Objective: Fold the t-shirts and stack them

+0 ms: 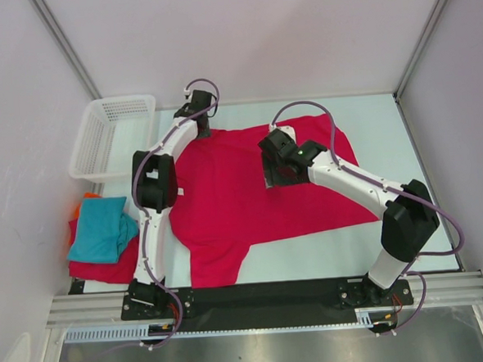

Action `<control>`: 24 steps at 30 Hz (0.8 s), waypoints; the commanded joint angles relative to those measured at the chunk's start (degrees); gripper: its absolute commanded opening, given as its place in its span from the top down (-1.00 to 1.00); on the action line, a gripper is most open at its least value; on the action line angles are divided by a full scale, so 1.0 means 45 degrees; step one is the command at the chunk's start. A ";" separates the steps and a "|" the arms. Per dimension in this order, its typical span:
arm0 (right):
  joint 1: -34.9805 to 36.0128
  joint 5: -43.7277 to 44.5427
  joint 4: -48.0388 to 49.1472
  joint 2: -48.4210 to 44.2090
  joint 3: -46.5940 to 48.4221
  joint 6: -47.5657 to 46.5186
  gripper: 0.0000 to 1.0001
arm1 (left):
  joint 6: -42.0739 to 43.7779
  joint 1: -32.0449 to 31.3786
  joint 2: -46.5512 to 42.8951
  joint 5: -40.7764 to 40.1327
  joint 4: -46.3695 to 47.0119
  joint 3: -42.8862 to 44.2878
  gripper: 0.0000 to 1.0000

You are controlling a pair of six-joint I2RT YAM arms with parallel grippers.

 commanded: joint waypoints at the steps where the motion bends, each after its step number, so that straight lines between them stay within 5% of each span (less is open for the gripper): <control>1: 0.0023 0.0234 -0.0139 0.0061 0.0644 -0.0232 -0.38 | 0.0310 0.0013 0.0130 0.0609 0.0757 0.0545 0.25; 11: 0.0081 0.0234 -0.0276 0.0373 0.0918 -0.0212 -0.38 | 0.0388 0.0012 0.0150 0.1529 0.1069 0.0428 -0.33; 24: 0.0082 0.0273 -0.0432 0.0607 0.1035 -0.0212 -0.37 | 0.0447 -0.0183 0.0502 0.2232 0.1324 0.0077 0.13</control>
